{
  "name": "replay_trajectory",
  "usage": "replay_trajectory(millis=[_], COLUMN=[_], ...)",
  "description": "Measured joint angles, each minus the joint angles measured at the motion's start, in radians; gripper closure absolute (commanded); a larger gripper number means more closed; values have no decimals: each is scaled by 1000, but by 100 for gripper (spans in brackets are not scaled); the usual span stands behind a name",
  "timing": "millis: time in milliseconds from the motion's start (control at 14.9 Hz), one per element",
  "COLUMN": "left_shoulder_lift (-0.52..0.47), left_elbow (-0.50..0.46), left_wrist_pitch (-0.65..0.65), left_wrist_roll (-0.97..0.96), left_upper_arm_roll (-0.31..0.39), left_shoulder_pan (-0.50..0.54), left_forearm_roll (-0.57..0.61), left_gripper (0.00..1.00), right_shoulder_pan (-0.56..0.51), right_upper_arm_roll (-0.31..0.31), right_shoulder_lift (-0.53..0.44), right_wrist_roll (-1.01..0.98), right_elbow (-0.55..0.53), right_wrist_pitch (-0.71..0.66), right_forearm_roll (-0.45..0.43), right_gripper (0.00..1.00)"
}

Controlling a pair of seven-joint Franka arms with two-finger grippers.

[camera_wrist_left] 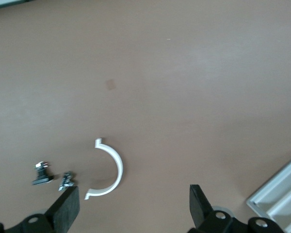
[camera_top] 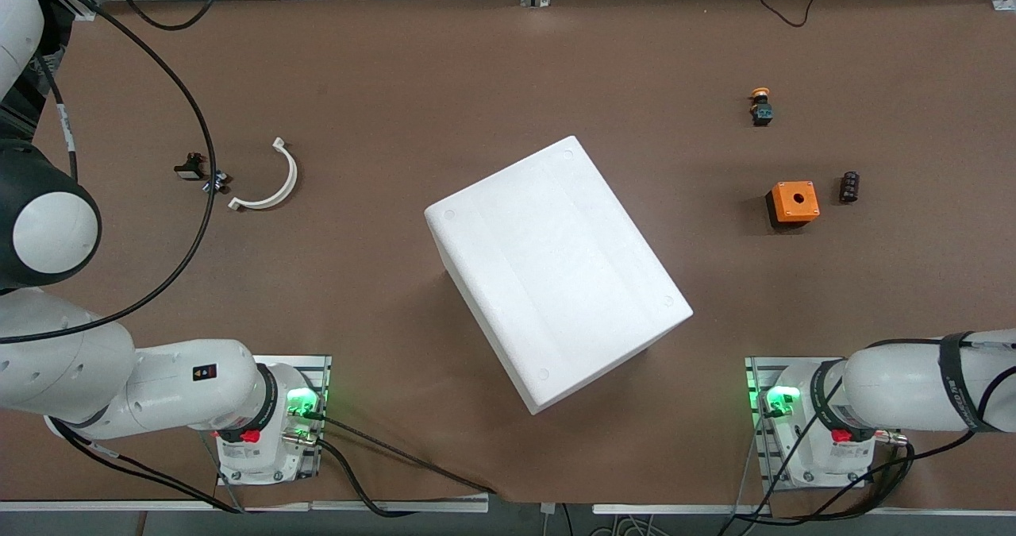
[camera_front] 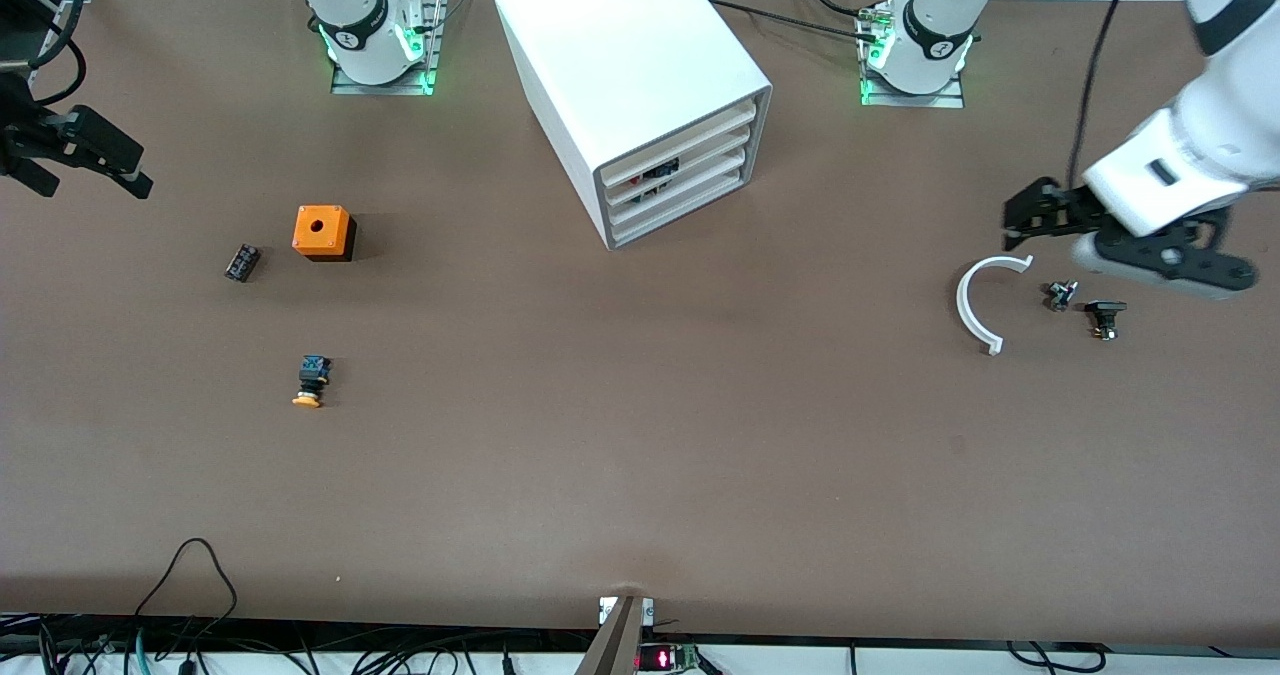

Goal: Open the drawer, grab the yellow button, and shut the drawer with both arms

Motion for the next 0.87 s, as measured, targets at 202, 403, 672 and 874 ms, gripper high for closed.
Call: replay_trajectory(millis=[202,403,672,874], left_shoulder_lift=[-14,-55,-127,-152], left_elbow=[-52,-153,-186,-197], left_wrist_pitch=[80,174,93,74], left_wrist_roll=[9,9,8,8], left_upper_arm_roll=[183,221,221,219], left_shoulder_pan=[-134,-157,-161,-160], left_forearm_roll=[-2,-33,-42,-42], left_gripper=[0,0,0,0], right_shoulder_pan=[0,0,0,0], right_upper_arm_roll=[0,1,1,13], right_shoulder_lift=[0,1,7,12], right_wrist_roll=[0,0,0,0], right_elbow=[0,0,0,0], right_wrist_pitch=[-1,-1,-2,-2], right_forearm_roll=[0,0,0,0], right_gripper=[0,0,0,0])
